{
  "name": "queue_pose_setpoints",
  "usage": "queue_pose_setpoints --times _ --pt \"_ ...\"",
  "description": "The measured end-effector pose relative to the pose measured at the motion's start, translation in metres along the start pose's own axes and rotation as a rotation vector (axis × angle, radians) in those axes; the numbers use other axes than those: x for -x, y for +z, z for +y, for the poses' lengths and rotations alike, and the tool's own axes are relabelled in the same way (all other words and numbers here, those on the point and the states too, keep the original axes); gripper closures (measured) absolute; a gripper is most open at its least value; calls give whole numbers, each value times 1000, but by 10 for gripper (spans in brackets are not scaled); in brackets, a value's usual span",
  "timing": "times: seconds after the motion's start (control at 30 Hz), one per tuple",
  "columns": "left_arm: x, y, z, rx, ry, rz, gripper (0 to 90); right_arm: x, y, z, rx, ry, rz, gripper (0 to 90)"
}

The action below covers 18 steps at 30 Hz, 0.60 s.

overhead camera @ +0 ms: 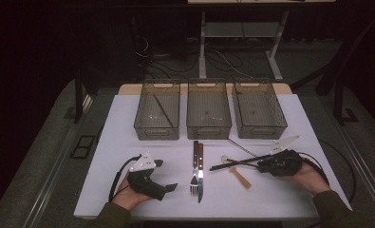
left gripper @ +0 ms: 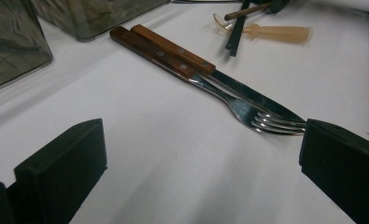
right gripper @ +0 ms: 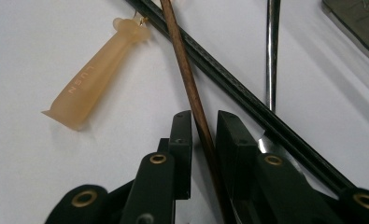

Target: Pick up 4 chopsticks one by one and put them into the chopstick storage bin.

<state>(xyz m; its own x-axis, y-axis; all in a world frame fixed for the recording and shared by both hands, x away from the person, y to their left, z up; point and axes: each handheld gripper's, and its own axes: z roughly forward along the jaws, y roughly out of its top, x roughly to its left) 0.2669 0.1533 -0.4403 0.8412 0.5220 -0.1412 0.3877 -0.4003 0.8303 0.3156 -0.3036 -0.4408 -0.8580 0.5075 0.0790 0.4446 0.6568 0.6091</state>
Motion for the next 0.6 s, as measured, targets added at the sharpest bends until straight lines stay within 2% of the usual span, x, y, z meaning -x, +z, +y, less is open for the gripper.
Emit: queue_pose_setpoints --times 0.6 --pt "0 -1 0 2 0 -1 0 -5 2 1 -16 -39 59 842"
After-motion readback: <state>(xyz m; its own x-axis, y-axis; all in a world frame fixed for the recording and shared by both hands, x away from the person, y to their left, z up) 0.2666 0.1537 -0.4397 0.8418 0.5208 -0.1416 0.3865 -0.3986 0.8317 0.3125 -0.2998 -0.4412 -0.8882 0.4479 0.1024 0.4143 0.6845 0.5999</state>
